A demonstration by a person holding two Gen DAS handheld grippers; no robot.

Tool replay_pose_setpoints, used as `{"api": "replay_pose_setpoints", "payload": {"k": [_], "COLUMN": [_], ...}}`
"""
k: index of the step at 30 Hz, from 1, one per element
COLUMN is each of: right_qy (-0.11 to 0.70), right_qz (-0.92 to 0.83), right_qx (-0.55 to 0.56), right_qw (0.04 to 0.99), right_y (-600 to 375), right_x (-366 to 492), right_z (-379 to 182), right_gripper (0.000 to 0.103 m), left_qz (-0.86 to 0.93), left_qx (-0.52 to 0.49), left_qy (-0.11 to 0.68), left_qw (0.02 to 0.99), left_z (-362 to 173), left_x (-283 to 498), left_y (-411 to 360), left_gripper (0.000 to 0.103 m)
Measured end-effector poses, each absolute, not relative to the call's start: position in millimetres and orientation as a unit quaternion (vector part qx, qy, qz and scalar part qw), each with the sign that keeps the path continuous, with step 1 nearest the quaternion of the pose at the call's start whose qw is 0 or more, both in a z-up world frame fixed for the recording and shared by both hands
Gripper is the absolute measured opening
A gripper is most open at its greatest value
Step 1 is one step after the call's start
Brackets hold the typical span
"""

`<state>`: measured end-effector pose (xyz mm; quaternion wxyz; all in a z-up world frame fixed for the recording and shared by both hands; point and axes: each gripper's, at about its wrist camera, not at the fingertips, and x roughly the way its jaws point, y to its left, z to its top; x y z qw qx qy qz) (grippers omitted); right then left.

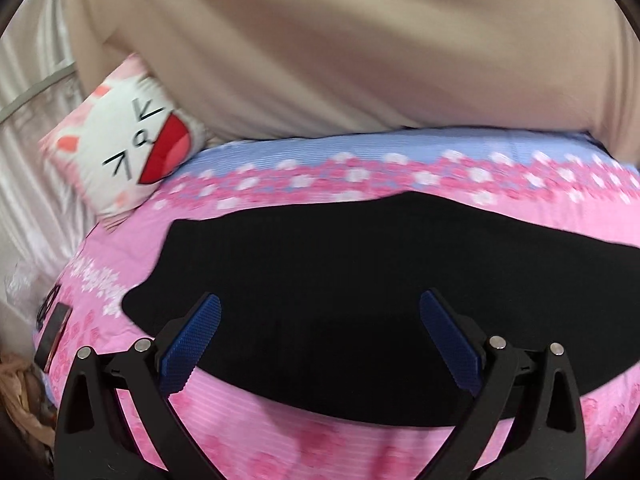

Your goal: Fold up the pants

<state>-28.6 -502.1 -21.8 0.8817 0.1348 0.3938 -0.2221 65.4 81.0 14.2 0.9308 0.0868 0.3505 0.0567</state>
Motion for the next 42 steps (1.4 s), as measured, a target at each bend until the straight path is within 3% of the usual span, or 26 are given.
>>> {"api": "replay_pose_setpoints", "payload": {"k": [2, 3, 4, 5, 10, 14, 17, 23, 25, 26, 27, 31, 32, 33, 36, 42], "right_qy": [0.408, 0.411, 0.406, 0.403, 0.368, 0.400, 0.371, 0.356, 0.374, 0.377, 0.383, 0.402, 0.395, 0.395, 0.385, 0.313], "right_qz": [-0.225, -0.219, -0.215, -0.207, -0.207, -0.195, -0.192, -0.208, -0.204, -0.208, -0.219, -0.214, -0.216, -0.217, -0.212, -0.135], "right_qx": [0.120, 0.113, 0.101, 0.098, 0.073, 0.118, 0.136, 0.122, 0.134, 0.133, 0.130, 0.157, 0.155, 0.152, 0.178, 0.231], "right_qw": [0.876, 0.878, 0.882, 0.886, 0.904, 0.888, 0.898, 0.903, 0.895, 0.893, 0.888, 0.876, 0.879, 0.880, 0.880, 0.911], "right_y": [-491, -492, -492, -489, -492, -528, -530, -519, -519, -519, -519, -519, -517, -514, -512, -474], "right_x": [-15, -12, -10, -9, -12, -3, -14, -37, -38, -40, -43, -57, -61, -63, -68, -71], "right_z": [-35, -40, -42, -42, -15, -44, -33, -14, -23, -27, -32, -51, -52, -52, -48, -2], "right_gripper": [0.054, 0.040, 0.033, 0.013, 0.006, 0.017, 0.025, 0.030, 0.048, 0.063, 0.070, 0.070, 0.063, 0.041, 0.016, 0.015], "left_qz": [0.050, 0.049, 0.053, 0.056, 0.060, 0.046, 0.053, 0.028, 0.021, 0.017, 0.012, -0.004, -0.007, -0.008, -0.011, -0.019], "left_qx": [0.098, 0.105, 0.111, 0.115, 0.128, 0.139, 0.156, 0.156, 0.158, 0.159, 0.160, 0.158, 0.156, 0.155, 0.149, 0.129], "left_qy": [0.353, 0.354, 0.355, 0.356, 0.356, 0.358, 0.378, 0.381, 0.376, 0.374, 0.371, 0.368, 0.370, 0.371, 0.375, 0.368], "left_qw": [0.929, 0.928, 0.927, 0.926, 0.924, 0.922, 0.911, 0.911, 0.913, 0.914, 0.914, 0.916, 0.916, 0.916, 0.915, 0.921], "left_z": [13, 13, 12, 12, 12, -1, -19, -25, -24, -23, -22, -20, -20, -21, -21, -17], "left_x": [63, 62, 62, 64, 72, 83, 93, 91, 89, 88, 87, 80, 80, 80, 81, 78], "left_y": [65, 60, 56, 53, 34, 16, 7, -1, -5, -8, -10, -13, -12, -11, -7, 10], "left_gripper": [0.098, 0.098, 0.098, 0.098, 0.098, 0.098, 0.098, 0.098, 0.098, 0.098, 0.098, 0.098, 0.098, 0.098, 0.098, 0.098]}}
